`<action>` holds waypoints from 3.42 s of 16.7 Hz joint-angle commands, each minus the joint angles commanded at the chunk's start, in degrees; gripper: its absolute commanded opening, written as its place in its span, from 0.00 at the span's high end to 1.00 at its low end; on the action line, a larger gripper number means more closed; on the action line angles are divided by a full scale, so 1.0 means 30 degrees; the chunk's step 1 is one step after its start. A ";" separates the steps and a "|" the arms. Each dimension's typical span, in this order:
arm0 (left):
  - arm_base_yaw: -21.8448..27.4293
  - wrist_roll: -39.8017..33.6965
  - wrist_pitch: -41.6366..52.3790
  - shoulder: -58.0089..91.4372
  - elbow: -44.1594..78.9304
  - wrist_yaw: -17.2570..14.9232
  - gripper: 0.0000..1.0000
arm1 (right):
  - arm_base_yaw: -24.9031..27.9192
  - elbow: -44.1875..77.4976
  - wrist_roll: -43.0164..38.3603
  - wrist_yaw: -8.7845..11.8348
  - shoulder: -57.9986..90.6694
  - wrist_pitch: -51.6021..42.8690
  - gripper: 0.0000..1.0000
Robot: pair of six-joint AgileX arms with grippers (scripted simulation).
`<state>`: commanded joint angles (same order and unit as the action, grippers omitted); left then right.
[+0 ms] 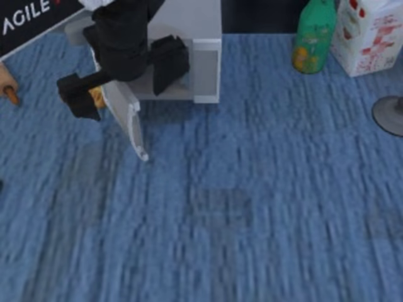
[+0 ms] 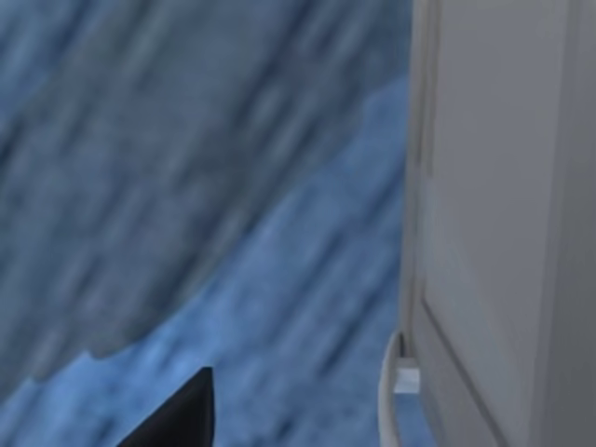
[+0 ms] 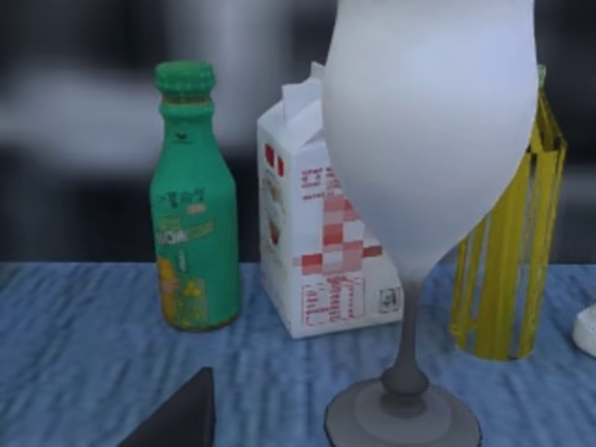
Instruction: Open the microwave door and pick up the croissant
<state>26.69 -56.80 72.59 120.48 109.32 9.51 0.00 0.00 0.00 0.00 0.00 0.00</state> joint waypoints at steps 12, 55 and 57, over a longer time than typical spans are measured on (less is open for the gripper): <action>0.0000 0.0000 0.0000 0.0000 0.0000 0.0000 0.83 | 0.0000 0.0000 0.0000 0.0000 0.0000 0.0000 0.00; -0.1147 0.1315 0.3554 0.2096 0.3569 -0.3229 1.00 | 0.0000 0.0000 0.0000 0.0000 0.0000 0.0000 0.00; -0.1147 0.1315 0.3554 0.2096 0.3569 -0.3229 1.00 | 0.0000 0.0000 0.0000 0.0000 0.0000 0.0000 0.00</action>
<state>23.25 -52.86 83.25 126.77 120.02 -0.18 0.00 0.00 0.00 0.00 0.00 0.00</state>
